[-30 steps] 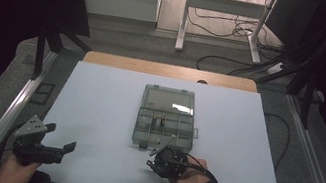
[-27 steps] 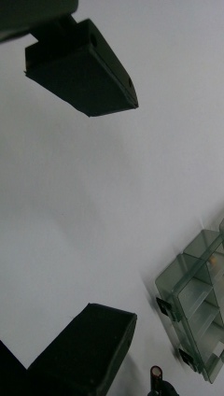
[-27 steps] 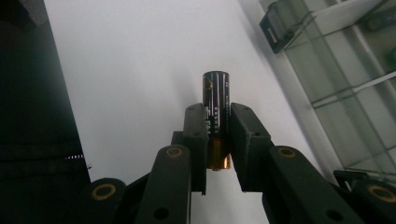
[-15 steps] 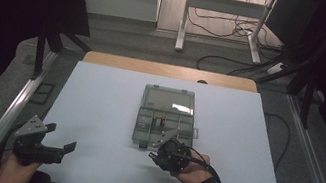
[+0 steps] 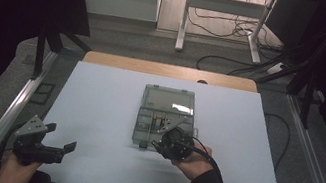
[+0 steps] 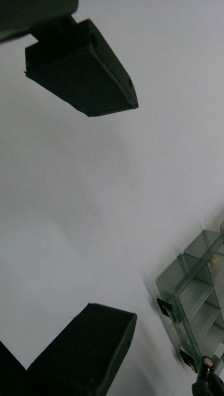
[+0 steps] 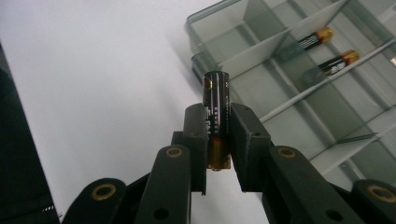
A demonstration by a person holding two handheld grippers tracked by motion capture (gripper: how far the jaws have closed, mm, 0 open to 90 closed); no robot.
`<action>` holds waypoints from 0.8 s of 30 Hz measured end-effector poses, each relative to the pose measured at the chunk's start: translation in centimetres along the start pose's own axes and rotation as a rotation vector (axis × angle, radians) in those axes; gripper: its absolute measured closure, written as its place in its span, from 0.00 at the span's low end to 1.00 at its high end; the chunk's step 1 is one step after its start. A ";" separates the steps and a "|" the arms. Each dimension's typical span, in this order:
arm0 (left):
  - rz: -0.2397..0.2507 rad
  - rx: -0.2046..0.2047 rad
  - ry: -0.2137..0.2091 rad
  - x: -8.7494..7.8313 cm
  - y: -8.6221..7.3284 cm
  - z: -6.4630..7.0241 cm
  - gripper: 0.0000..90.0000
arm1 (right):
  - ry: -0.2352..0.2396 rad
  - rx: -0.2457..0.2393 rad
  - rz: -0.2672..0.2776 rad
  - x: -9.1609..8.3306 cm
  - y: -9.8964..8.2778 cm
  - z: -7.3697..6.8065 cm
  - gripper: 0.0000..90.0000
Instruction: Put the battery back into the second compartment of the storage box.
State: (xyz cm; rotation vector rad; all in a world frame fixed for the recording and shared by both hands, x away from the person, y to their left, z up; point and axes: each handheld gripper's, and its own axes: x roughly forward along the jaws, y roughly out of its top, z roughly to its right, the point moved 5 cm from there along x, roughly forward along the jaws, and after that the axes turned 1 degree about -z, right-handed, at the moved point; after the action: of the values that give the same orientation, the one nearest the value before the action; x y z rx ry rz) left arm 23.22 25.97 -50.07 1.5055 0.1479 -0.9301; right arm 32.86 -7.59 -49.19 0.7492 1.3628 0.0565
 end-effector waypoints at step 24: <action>0.003 0.000 -0.005 0.0 0.1 0.0 0.04 | -0.067 0.085 0.046 0.7 3.1 3.7 0.85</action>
State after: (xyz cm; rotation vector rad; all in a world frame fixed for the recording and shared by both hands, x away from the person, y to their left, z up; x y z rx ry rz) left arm 23.29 25.96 -50.06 1.5030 0.1421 -0.9312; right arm 37.52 -6.58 -48.16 0.8465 1.2901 0.0099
